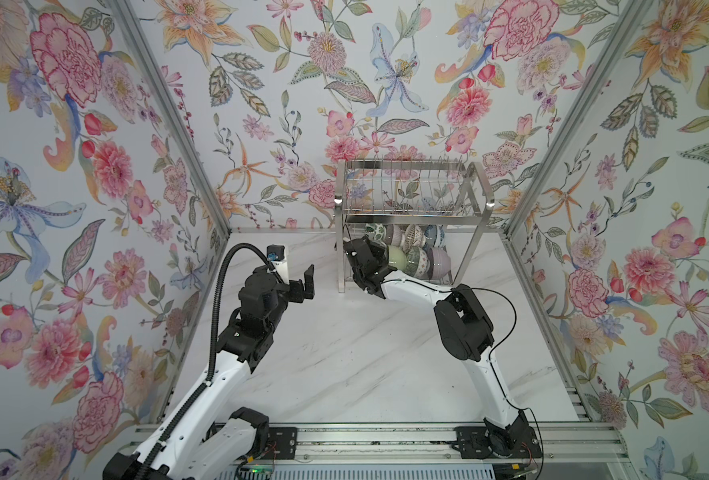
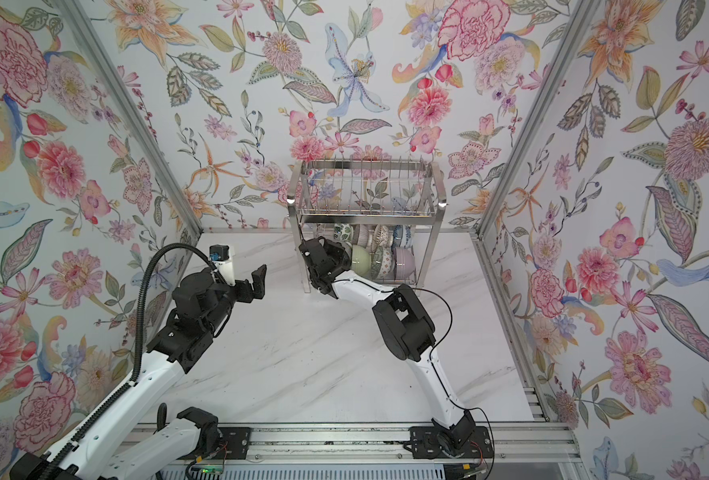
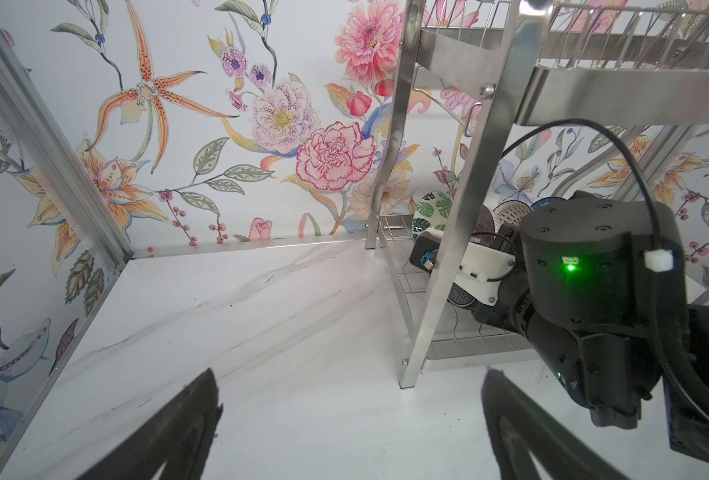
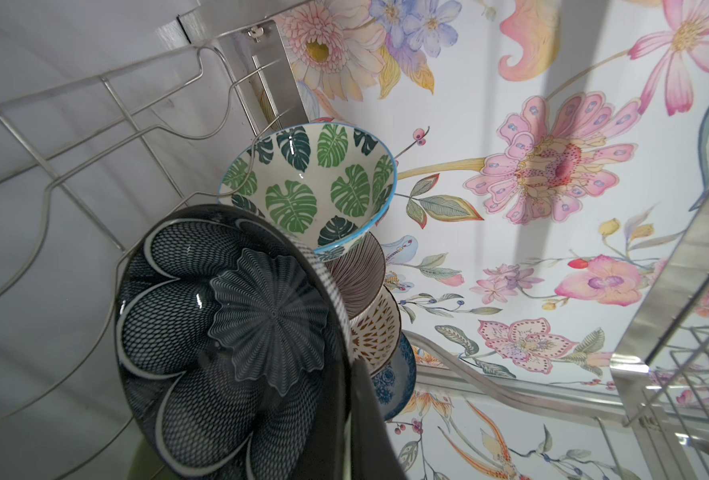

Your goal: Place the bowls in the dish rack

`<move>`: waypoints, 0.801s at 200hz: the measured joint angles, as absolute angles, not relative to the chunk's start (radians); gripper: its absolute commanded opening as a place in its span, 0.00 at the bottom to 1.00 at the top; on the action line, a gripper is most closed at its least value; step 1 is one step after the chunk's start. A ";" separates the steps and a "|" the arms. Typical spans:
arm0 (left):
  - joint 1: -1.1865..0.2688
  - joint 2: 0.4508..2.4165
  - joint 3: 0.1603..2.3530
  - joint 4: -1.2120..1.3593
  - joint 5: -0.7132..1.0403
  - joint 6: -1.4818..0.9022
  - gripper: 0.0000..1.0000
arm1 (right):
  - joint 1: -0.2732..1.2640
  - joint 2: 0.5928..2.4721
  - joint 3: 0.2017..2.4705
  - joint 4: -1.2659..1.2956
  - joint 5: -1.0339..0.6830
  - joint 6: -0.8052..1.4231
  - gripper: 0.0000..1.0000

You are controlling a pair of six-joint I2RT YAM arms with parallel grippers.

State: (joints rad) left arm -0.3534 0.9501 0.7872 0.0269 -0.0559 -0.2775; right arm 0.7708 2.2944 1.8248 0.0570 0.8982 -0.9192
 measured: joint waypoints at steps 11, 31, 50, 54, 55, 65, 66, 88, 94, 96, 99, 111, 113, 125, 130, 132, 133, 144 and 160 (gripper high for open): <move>-0.353 0.951 0.787 0.031 -0.056 -0.278 0.99 | 0.772 2.293 1.824 0.048 0.898 -0.910 0.12; -0.353 0.954 0.787 0.031 -0.055 -0.278 0.99 | 0.773 2.291 1.822 0.037 0.898 -0.892 0.16; -0.353 0.959 0.787 0.032 -0.052 -0.278 0.99 | 0.773 2.289 1.818 0.029 0.897 -0.881 0.19; -0.353 0.960 0.787 0.032 -0.051 -0.278 0.99 | 0.774 2.289 1.818 0.025 0.897 -0.877 0.20; -0.353 0.960 0.787 0.032 -0.051 -0.278 0.99 | 0.774 2.288 1.818 0.025 0.897 -0.876 0.20; -0.353 0.962 0.787 0.032 -0.051 -0.278 0.99 | 0.775 2.287 1.816 0.015 0.894 -0.873 0.21; -0.353 0.962 0.787 0.032 -0.051 -0.278 0.99 | 0.775 2.287 1.816 0.015 0.894 -0.872 0.21; -0.353 0.963 0.787 0.032 -0.044 -0.279 0.99 | 0.776 2.287 1.815 0.004 0.889 -0.857 0.23; -0.353 0.963 0.787 0.032 -0.040 -0.280 0.99 | 0.776 2.287 1.815 0.003 0.889 -0.855 0.23; -0.353 0.963 0.787 0.032 -0.039 -0.280 0.99 | 0.776 2.287 1.815 0.003 0.888 -0.854 0.23; -0.353 0.964 0.787 0.033 -0.038 -0.281 0.99 | 0.776 2.287 1.815 0.002 0.888 -0.853 0.24; -0.353 0.965 0.787 0.037 -0.034 -0.281 0.99 | 0.776 2.287 1.813 0.002 0.886 -0.848 0.26; -0.353 0.966 0.787 0.038 -0.033 -0.281 0.99 | 0.776 2.287 1.812 0.002 0.886 -0.847 0.27; -0.353 0.967 0.787 0.041 -0.033 -0.281 0.99 | 0.776 2.286 1.810 0.001 0.881 -0.841 0.32; -0.353 0.968 0.787 0.041 -0.033 -0.281 0.99 | 0.776 2.286 1.808 -0.003 0.879 -0.838 0.34; -0.353 0.969 0.787 0.042 -0.033 -0.281 0.99 | 0.776 2.285 1.806 -0.004 0.879 -0.839 0.35; -0.353 0.969 0.787 0.042 -0.033 -0.281 0.99 | 0.776 2.285 1.806 -0.004 0.879 -0.839 0.35; -0.353 0.971 0.787 0.046 -0.033 -0.281 0.99 | 0.778 2.284 1.801 -0.011 0.876 -0.831 0.40; -0.353 0.973 0.787 0.046 -0.032 -0.281 0.99 | 0.780 2.281 1.792 -0.015 0.874 -0.824 0.46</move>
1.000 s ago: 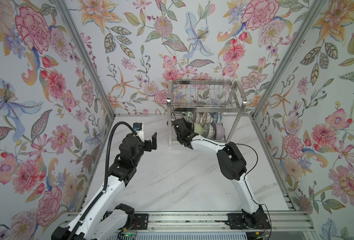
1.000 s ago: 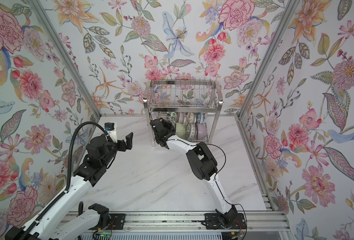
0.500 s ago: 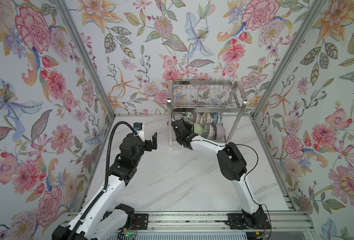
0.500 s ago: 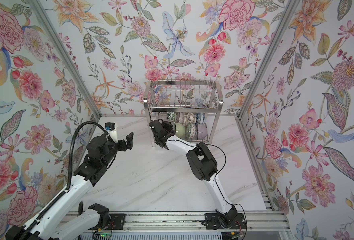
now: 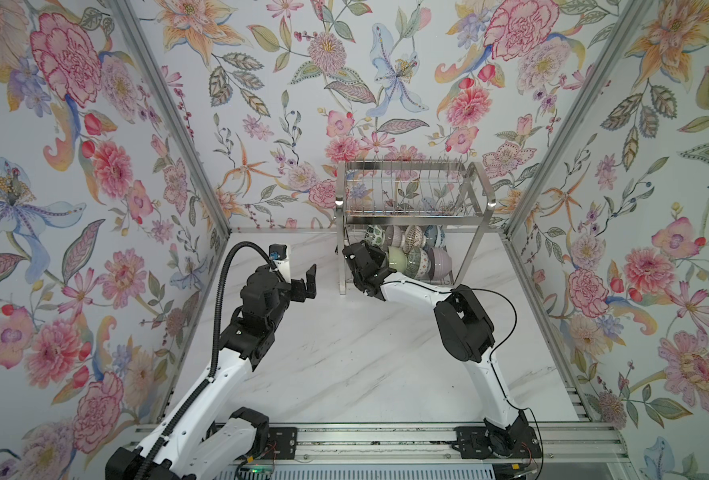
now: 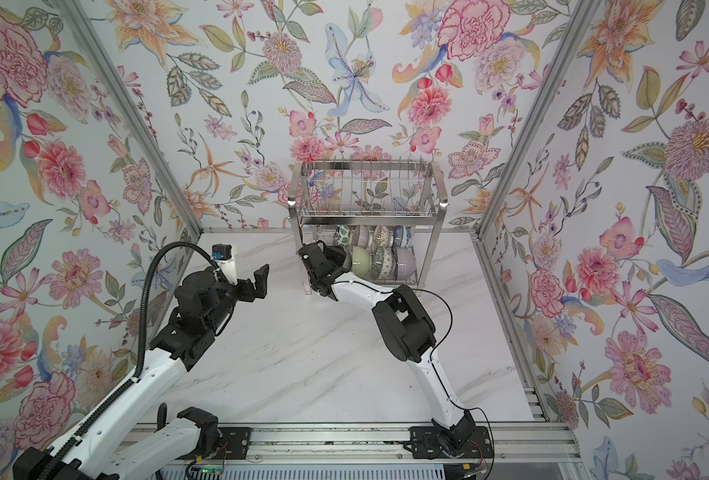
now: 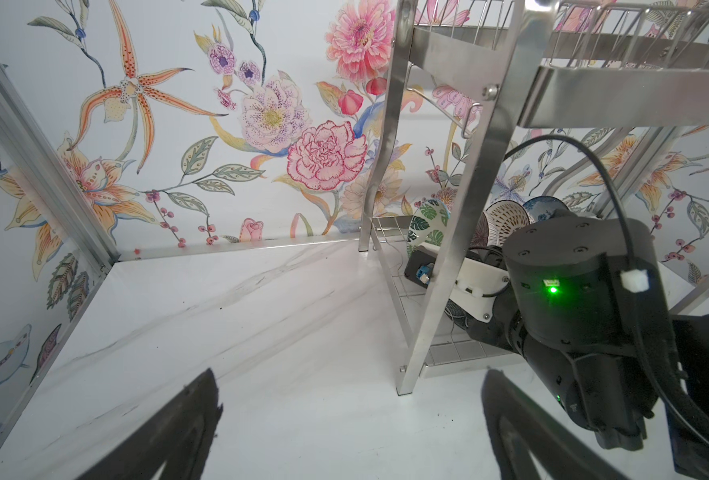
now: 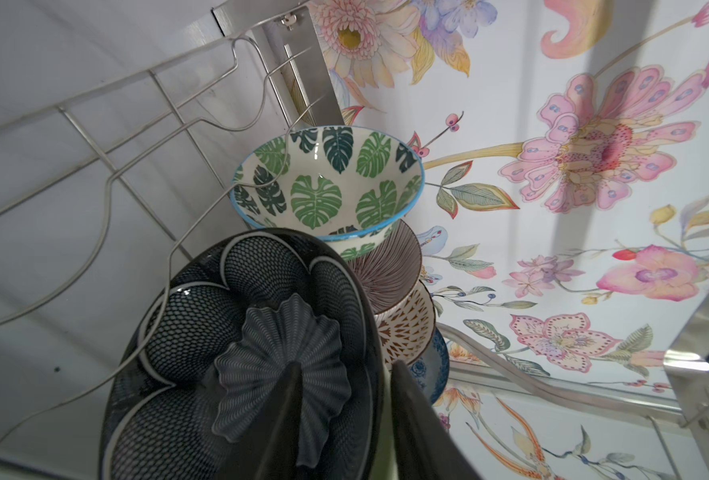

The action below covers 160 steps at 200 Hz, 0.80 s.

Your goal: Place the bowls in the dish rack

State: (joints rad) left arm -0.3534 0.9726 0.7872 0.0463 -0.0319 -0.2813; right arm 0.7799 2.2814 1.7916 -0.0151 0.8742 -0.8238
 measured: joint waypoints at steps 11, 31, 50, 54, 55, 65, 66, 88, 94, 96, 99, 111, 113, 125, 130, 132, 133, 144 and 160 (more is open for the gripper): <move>-0.353 0.974 0.787 0.046 -0.030 -0.281 0.99 | 0.781 2.278 1.785 -0.015 0.873 -0.818 0.49; -0.353 0.975 0.787 0.046 -0.030 -0.282 0.99 | 0.783 2.271 1.772 -0.019 0.872 -0.807 0.55; -0.353 0.975 0.787 0.047 -0.030 -0.285 0.99 | 0.786 2.258 1.755 -0.030 0.871 -0.793 0.63; -0.353 0.975 0.786 0.047 -0.030 -0.286 0.99 | 0.786 2.256 1.752 -0.031 0.871 -0.790 0.65; -0.353 0.975 0.786 0.047 -0.030 -0.286 0.99 | 0.786 2.255 1.752 -0.032 0.871 -0.787 0.66; -0.353 0.975 0.783 0.049 -0.030 -0.289 0.99 | 0.788 2.250 1.746 -0.038 0.868 -0.779 0.71; -0.353 0.975 0.783 0.049 -0.030 -0.289 0.99 | 0.788 2.249 1.745 -0.038 0.868 -0.778 0.72; -0.353 0.976 0.779 0.051 -0.030 -0.289 0.99 | 0.790 2.235 1.732 -0.054 0.855 -0.743 0.83; -0.353 0.976 0.779 0.053 -0.030 -0.289 0.99 | 0.790 2.231 1.731 -0.060 0.849 -0.735 0.85; -0.353 0.976 0.779 0.054 -0.030 -0.289 0.99 | 0.790 2.230 1.730 -0.060 0.847 -0.728 0.86; -0.353 0.976 0.779 0.054 -0.030 -0.289 0.99 | 0.790 2.227 1.728 -0.061 0.844 -0.727 0.87; -0.353 0.976 0.779 0.055 -0.030 -0.289 0.99 | 0.791 2.220 1.726 -0.067 0.836 -0.707 0.91; -0.353 0.976 0.779 0.055 -0.030 -0.290 0.99 | 0.791 2.220 1.726 -0.068 0.836 -0.704 0.91; -0.353 0.976 0.779 0.056 -0.030 -0.294 0.99 | 0.791 2.217 1.726 -0.068 0.830 -0.690 0.95; -0.353 0.976 0.779 0.057 -0.030 -0.296 1.00 | 0.791 2.216 1.726 -0.068 0.826 -0.682 0.96; -0.353 0.976 0.779 0.057 -0.029 -0.296 0.99 | 0.791 2.216 1.725 -0.068 0.826 -0.680 0.97; -0.353 0.976 0.779 0.058 -0.030 -0.296 0.99 | 0.791 2.216 1.725 -0.069 0.826 -0.679 0.97; -0.353 0.976 0.779 0.060 -0.030 -0.296 0.99 | 0.791 2.215 1.723 -0.067 0.822 -0.667 1.00; -0.353 0.976 0.779 0.065 -0.029 -0.297 0.99 | 0.793 2.212 1.712 -0.062 0.815 -0.648 0.99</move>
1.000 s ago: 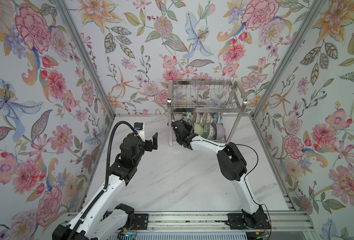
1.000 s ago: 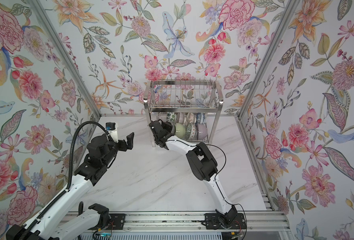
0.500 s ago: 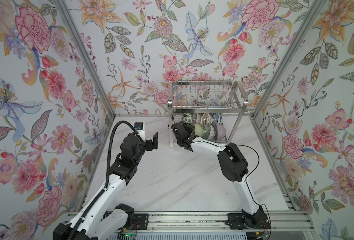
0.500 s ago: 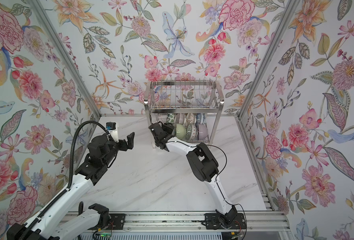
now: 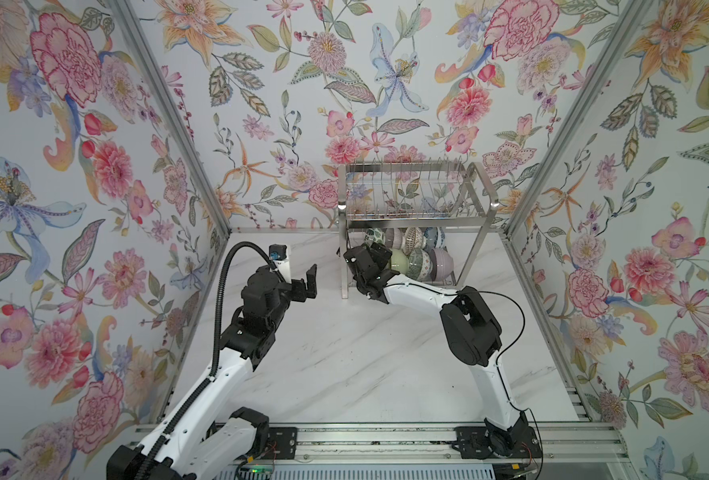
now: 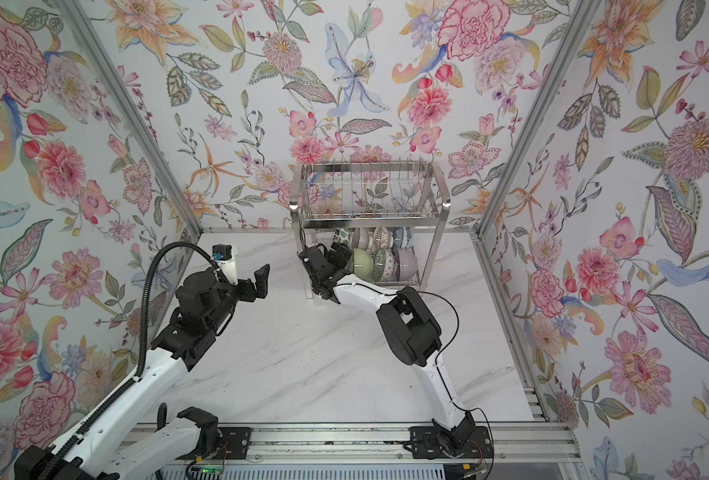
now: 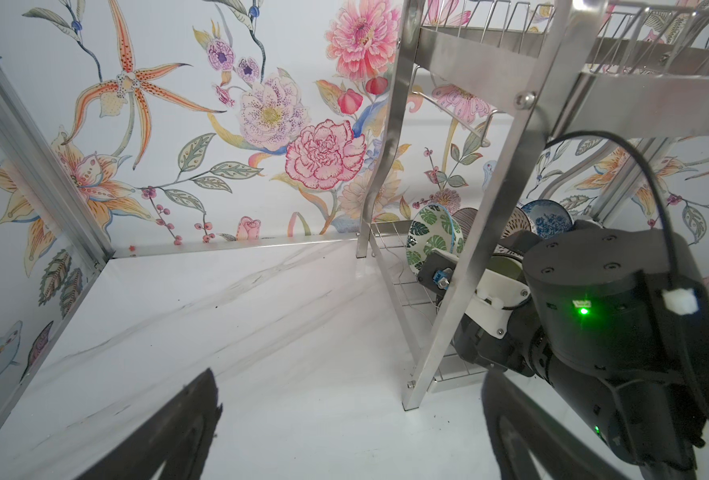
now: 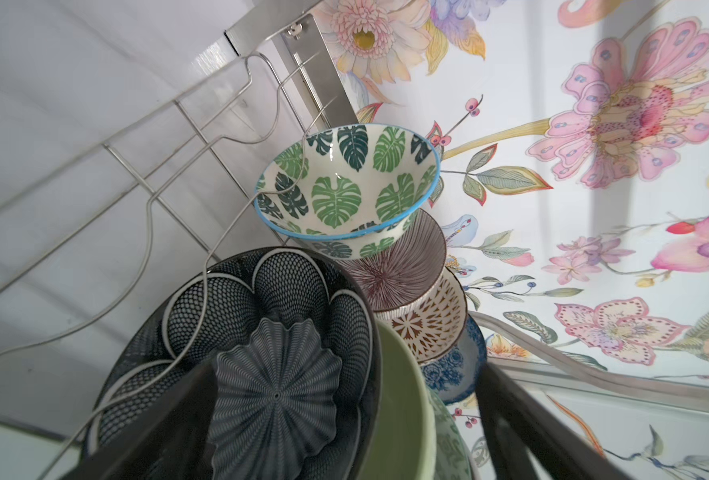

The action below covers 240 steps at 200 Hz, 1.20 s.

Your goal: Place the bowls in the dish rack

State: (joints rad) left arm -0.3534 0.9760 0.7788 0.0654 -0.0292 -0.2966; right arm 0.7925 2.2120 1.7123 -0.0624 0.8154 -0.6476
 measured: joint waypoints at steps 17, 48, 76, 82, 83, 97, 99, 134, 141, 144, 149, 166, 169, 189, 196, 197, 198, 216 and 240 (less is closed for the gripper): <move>-0.353 0.976 0.778 0.069 -0.029 -0.297 0.99 | 0.793 2.206 1.697 -0.055 0.805 -0.625 0.99; -0.353 0.976 0.778 0.073 -0.029 -0.296 0.99 | 0.795 2.197 1.666 -0.032 0.785 -0.580 0.99; -0.353 0.986 0.778 0.074 -0.029 -0.296 0.99 | 0.796 2.195 1.647 -0.009 0.764 -0.540 0.99; -0.353 0.990 0.778 0.074 -0.029 -0.296 0.99 | 0.796 2.194 1.641 -0.006 0.758 -0.532 0.99; -0.353 0.991 0.778 0.074 -0.029 -0.296 0.99 | 0.796 2.193 1.640 -0.004 0.756 -0.529 0.99; -0.353 0.998 0.778 0.073 -0.029 -0.296 0.99 | 0.795 2.183 1.621 0.003 0.742 -0.509 0.99; -0.353 0.999 0.778 0.073 -0.029 -0.296 0.99 | 0.795 2.181 1.617 0.005 0.740 -0.506 0.99; -0.353 1.010 0.779 0.073 -0.030 -0.296 0.99 | 0.780 2.129 1.551 0.043 0.709 -0.453 0.99; -0.353 1.014 0.779 0.073 -0.030 -0.296 0.99 | 0.774 2.117 1.541 0.056 0.699 -0.442 0.99; -0.353 1.016 0.779 0.073 -0.030 -0.296 0.99 | 0.772 2.112 1.536 0.059 0.696 -0.436 0.99; -0.353 1.019 0.779 0.073 -0.030 -0.296 0.99 | 0.769 2.104 1.530 0.067 0.692 -0.429 0.99; -0.353 1.031 0.779 0.072 -0.030 -0.296 0.99 | 0.761 2.079 1.505 0.095 0.672 -0.408 0.99; -0.353 1.033 0.779 0.072 -0.030 -0.296 0.99 | 0.761 2.076 1.502 0.099 0.669 -0.405 0.99; -0.353 1.044 0.779 0.073 -0.030 -0.296 0.99 | 0.762 2.058 1.481 0.138 0.647 -0.386 0.99; -0.353 1.047 0.779 0.073 -0.030 -0.296 0.99 | 0.762 2.053 1.472 0.155 0.639 -0.382 0.99; -0.353 1.048 0.779 0.073 -0.030 -0.296 0.99 | 0.762 2.052 1.470 0.158 0.637 -0.380 0.99; -0.353 1.048 0.779 0.073 -0.030 -0.296 0.99 | 0.762 2.052 1.469 0.160 0.636 -0.379 0.99; -0.353 1.059 0.779 0.073 -0.030 -0.296 0.99 | 0.761 2.035 1.437 0.199 0.616 -0.368 0.99; -0.353 1.071 0.780 0.072 -0.030 -0.296 0.99 | 0.753 2.008 1.392 0.245 0.588 -0.346 0.99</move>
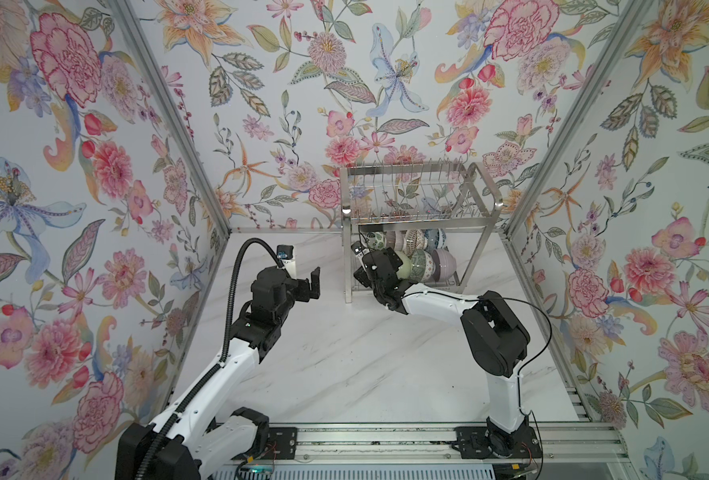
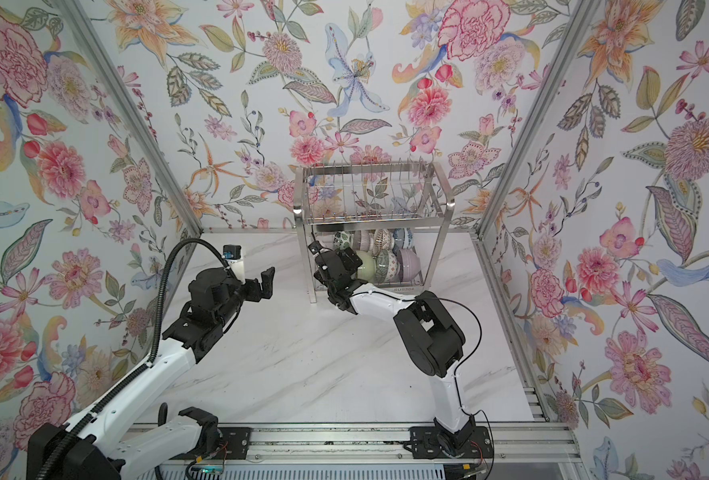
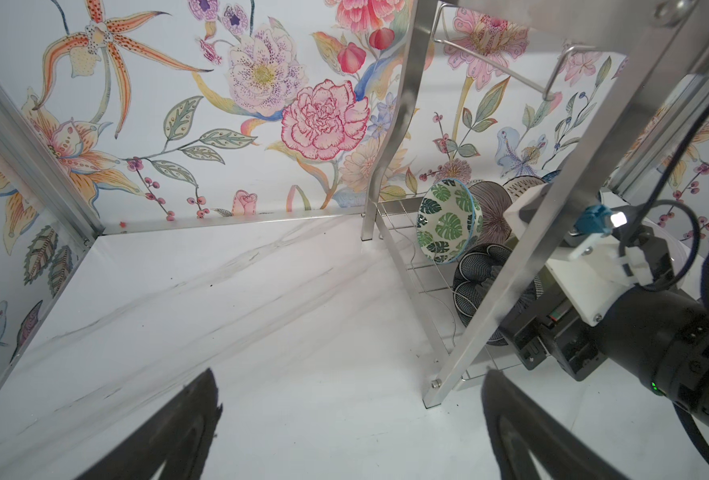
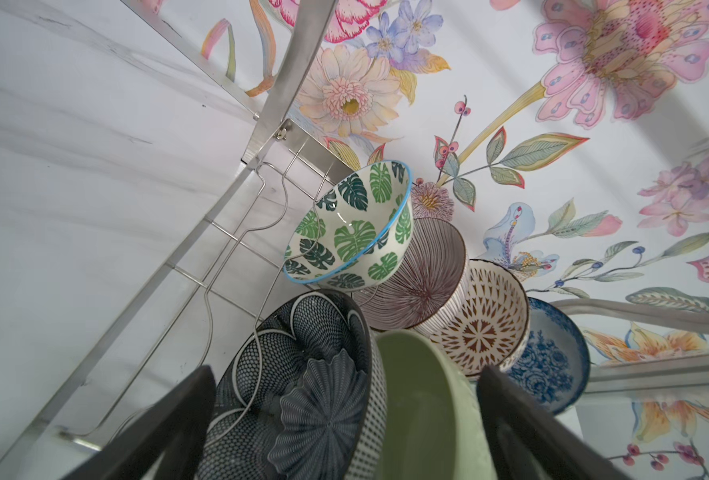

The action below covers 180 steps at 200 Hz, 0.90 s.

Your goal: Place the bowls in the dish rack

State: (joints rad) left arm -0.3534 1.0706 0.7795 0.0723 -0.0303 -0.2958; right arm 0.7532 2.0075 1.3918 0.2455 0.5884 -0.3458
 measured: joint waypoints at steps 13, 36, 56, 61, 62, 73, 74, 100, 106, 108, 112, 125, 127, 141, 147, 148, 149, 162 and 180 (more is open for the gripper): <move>-0.353 1.074 0.780 0.072 -0.030 -0.295 0.99 | 0.746 1.987 1.363 0.276 0.578 -0.335 0.99; -0.353 1.077 0.786 0.072 -0.030 -0.295 0.99 | 0.738 1.952 1.320 0.326 0.559 -0.325 0.99; -0.353 1.080 0.788 0.073 -0.031 -0.295 0.99 | 0.734 1.915 1.277 0.367 0.543 -0.325 0.99; -0.353 1.080 0.788 0.072 -0.031 -0.295 1.00 | 0.733 1.904 1.265 0.380 0.537 -0.325 0.99; -0.353 1.080 0.788 0.072 -0.031 -0.295 0.99 | 0.733 1.903 1.264 0.382 0.535 -0.325 0.99; -0.353 1.081 0.788 0.072 -0.033 -0.295 0.99 | 0.733 1.880 1.237 0.409 0.521 -0.326 0.99; -0.353 1.081 0.788 0.072 -0.033 -0.295 0.99 | 0.733 1.879 1.235 0.411 0.519 -0.326 0.99; -0.353 1.087 0.789 0.072 -0.034 -0.285 0.99 | 0.733 1.797 1.136 0.480 0.472 -0.340 0.99; -0.353 1.089 0.789 0.073 -0.035 -0.283 0.99 | 0.733 1.772 1.108 0.495 0.458 -0.344 0.99; -0.353 1.089 0.789 0.073 -0.035 -0.282 0.99 | 0.733 1.766 1.103 0.497 0.454 -0.345 0.99; -0.353 1.089 0.789 0.073 -0.036 -0.279 0.99 | 0.733 1.747 1.084 0.508 0.449 -0.350 0.99; -0.353 1.089 0.789 0.083 -0.039 -0.274 0.99 | 0.733 1.679 1.016 0.543 0.424 -0.360 0.99; -0.353 1.089 0.789 0.084 -0.040 -0.273 0.99 | 0.733 1.669 1.005 0.549 0.421 -0.359 0.99; -0.353 1.088 0.787 0.110 -0.046 -0.269 0.99 | 0.733 1.575 0.917 0.590 0.400 -0.366 0.99; -0.353 1.086 0.783 0.125 -0.052 -0.268 0.99 | 0.733 1.532 0.878 0.607 0.397 -0.366 0.99; -0.353 1.086 0.783 0.126 -0.053 -0.268 0.99 | 0.733 1.522 0.869 0.609 0.395 -0.367 0.99; -0.353 1.086 0.781 0.130 -0.054 -0.267 0.99 | 0.733 1.515 0.864 0.610 0.394 -0.367 0.99; -0.353 1.078 0.765 0.163 -0.070 -0.260 0.99 | 0.732 1.400 0.775 0.627 0.392 -0.366 0.99; -0.353 1.069 0.720 0.228 -0.117 -0.247 0.99 | 0.714 1.239 0.672 0.625 0.408 -0.358 0.99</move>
